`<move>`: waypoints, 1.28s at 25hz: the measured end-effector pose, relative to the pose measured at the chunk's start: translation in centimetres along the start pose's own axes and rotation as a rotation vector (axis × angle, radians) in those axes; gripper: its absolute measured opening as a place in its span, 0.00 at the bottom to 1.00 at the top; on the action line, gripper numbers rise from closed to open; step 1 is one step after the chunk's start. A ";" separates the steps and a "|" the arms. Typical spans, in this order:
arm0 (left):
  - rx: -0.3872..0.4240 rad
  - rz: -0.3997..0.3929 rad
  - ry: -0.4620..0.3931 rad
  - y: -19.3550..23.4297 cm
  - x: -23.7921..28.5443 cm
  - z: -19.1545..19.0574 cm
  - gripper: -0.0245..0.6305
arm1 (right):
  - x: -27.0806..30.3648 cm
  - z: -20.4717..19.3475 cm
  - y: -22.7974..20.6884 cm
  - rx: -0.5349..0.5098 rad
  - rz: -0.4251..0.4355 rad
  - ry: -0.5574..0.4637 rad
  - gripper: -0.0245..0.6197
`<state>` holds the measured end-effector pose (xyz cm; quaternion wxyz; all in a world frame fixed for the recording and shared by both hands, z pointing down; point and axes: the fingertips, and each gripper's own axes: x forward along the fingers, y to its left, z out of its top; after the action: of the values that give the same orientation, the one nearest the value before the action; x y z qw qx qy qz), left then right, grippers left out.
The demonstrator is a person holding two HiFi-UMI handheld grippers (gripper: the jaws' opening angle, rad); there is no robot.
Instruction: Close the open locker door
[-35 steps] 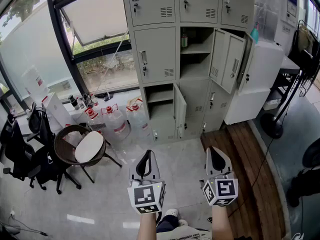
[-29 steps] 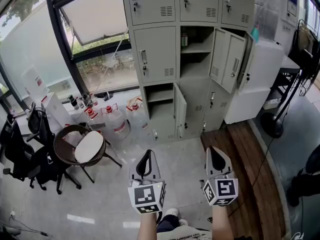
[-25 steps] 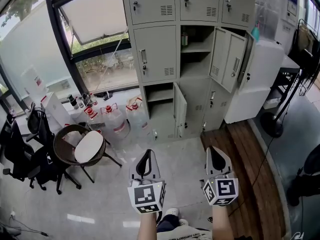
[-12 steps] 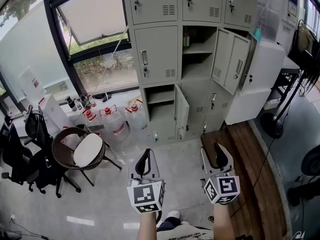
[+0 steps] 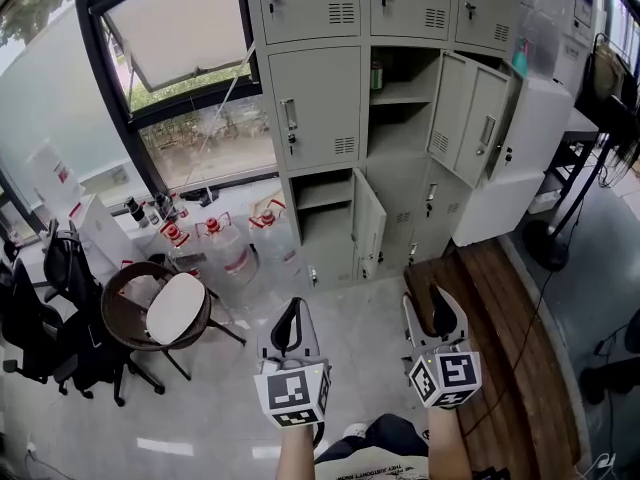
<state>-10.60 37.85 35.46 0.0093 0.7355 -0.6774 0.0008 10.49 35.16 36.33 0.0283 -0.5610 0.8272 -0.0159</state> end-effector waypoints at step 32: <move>-0.007 0.123 0.042 4.7 21.8 -1.2 0.05 | 24.8 -2.0 -6.7 -0.021 0.113 0.054 0.36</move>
<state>-13.44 15.81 37.03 0.0260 0.6924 -0.7209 0.0141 7.46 9.67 38.00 0.0008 -0.5129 0.8582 -0.0208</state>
